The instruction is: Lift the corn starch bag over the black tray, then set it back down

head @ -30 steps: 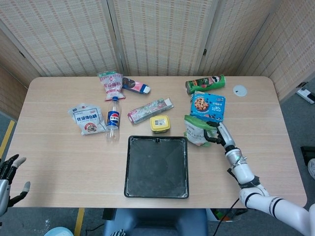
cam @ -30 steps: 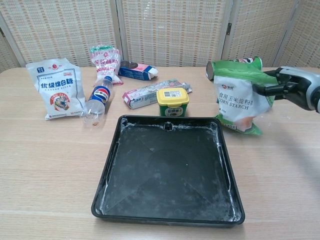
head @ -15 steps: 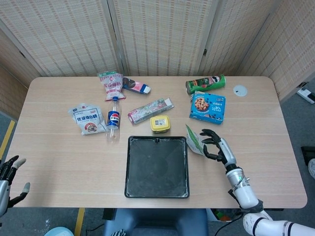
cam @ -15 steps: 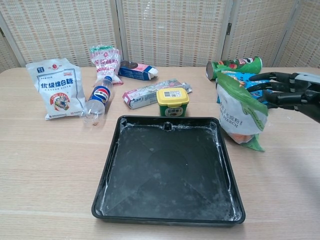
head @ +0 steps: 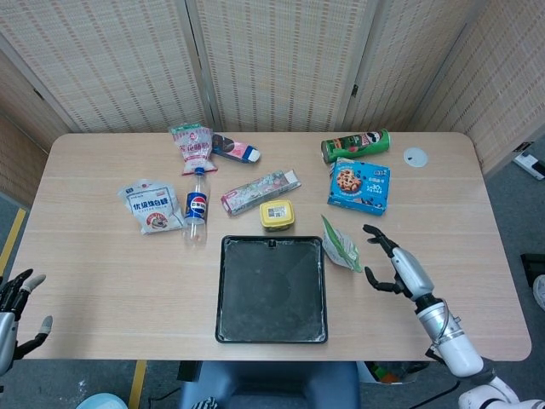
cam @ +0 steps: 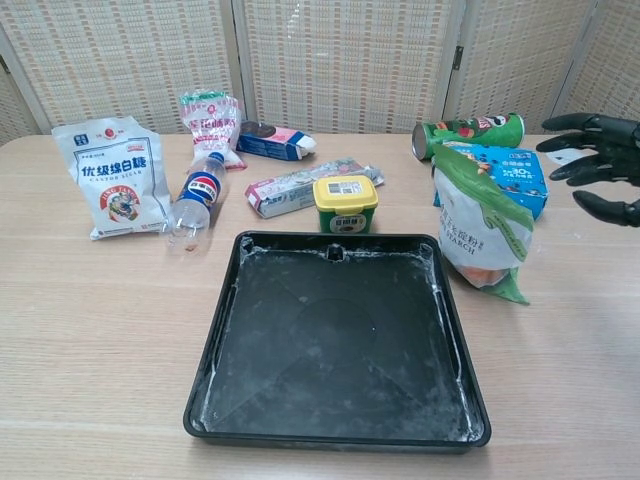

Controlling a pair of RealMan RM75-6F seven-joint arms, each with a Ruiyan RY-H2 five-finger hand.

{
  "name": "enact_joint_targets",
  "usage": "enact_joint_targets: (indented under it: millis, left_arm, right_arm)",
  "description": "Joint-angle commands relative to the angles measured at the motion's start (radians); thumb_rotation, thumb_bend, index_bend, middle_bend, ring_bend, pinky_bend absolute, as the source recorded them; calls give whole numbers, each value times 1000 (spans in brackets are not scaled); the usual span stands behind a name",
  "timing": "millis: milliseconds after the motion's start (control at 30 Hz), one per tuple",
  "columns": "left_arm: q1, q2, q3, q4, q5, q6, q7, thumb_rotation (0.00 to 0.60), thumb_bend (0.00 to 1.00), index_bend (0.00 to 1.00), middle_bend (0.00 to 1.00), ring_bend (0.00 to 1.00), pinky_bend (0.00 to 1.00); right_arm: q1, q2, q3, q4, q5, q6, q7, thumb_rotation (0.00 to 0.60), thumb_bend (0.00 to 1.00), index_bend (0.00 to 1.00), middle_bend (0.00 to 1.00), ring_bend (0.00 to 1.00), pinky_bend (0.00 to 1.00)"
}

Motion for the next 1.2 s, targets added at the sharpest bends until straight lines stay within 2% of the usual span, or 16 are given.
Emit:
enact_joint_targets:
  millis: [33, 233, 367, 600, 800, 1000, 1200]
  left_arm:
    - [0, 1, 1, -4, 0, -1, 5, 600, 438, 198, 128, 160, 22]
    - [4, 8, 2, -18, 5, 6, 16, 600, 438, 199, 128, 160, 22]
    - [6, 14, 6, -27, 7, 5, 21, 600, 438, 210, 128, 160, 22]
    - [11, 19, 10, -41, 11, 10, 29, 600, 438, 210, 128, 160, 22]
    - [14, 25, 13, -49, 14, 12, 38, 600, 438, 209, 128, 159, 22]
    - [15, 28, 13, -56, 15, 13, 43, 600, 438, 209, 128, 159, 22]
    - [17, 29, 13, -55, 13, 11, 43, 600, 438, 201, 128, 159, 23]
  right_arm:
    - [53, 40, -5, 69, -8, -66, -84, 600, 322, 0, 142, 186, 115]
    - [134, -1, 1, 199, 26, -175, -164, 600, 218, 0, 124, 159, 116]
    - [195, -54, -5, 310, 29, -260, -172, 600, 207, 0, 107, 147, 116]
    - [278, -179, -28, 485, -15, -337, -115, 600, 207, 0, 105, 145, 116]
    - [311, -283, -35, 602, -29, -344, -40, 600, 207, 1, 129, 166, 116]
    - [328, -366, -33, 706, -36, -319, 36, 600, 207, 95, 197, 202, 116]
    - [326, -409, -48, 750, -51, -284, 87, 600, 207, 237, 268, 208, 101]
